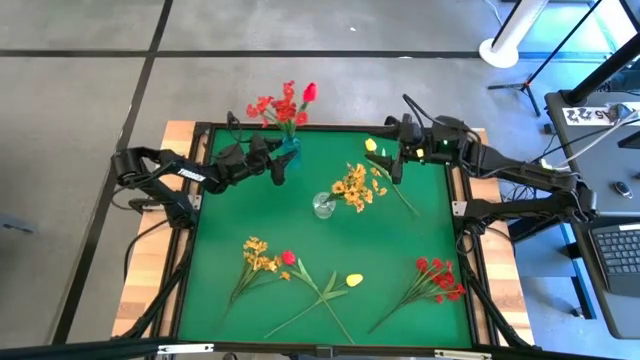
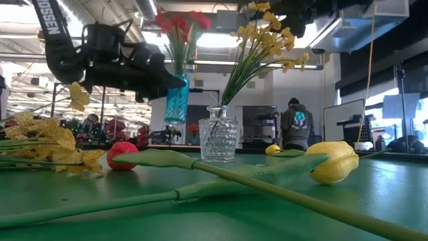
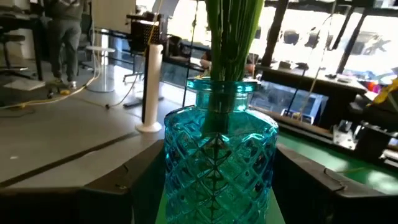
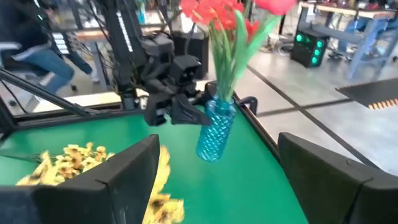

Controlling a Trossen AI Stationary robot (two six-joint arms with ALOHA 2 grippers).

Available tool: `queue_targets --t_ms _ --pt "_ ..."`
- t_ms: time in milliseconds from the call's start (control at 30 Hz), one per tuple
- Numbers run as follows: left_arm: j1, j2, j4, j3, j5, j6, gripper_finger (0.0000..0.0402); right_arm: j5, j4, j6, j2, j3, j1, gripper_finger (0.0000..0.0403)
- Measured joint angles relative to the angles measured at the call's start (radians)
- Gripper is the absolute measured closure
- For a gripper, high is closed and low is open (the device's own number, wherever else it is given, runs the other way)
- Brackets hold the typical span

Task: Sort flowers into vase by color
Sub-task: Adjust the flowers in the blue vase

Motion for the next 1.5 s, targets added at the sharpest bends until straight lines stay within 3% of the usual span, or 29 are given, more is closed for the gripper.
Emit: queue_targets --t_ms 233,433,633,833,1100,1400,1500 --pt "0.0 0.111 0.063 0.038 0.001 -0.026 0.016 -0.005 0.293 0.042 -0.127 -0.273 -0.001 0.008" --pt "-0.004 0.265 0.092 0.144 0.034 -0.048 0.016 -0.019 0.383 0.066 -0.182 -0.382 -0.001 0.008" --pt "-0.016 0.38 0.169 0.165 0.029 -0.052 0.016 -0.023 0.374 0.076 -0.192 -0.396 0.0 0.008" --pt "-0.054 0.49 0.358 0.148 0.017 0.038 0.016 -0.023 0.372 0.076 -0.192 -0.396 0.0 0.008" --pt "-0.089 0.566 0.373 0.167 -0.116 0.183 0.016 -0.022 0.372 0.079 -0.192 -0.396 -0.001 0.008" --pt "-0.065 0.575 0.367 0.166 -0.109 0.087 0.0159 -0.021 0.371 0.079 -0.192 -0.396 -0.001 0.008" --pt "-0.079 0.575 0.357 0.164 -0.13 0.058 0.0134 -0.021 0.371 0.078 -0.192 -0.396 -0.001 0.008"
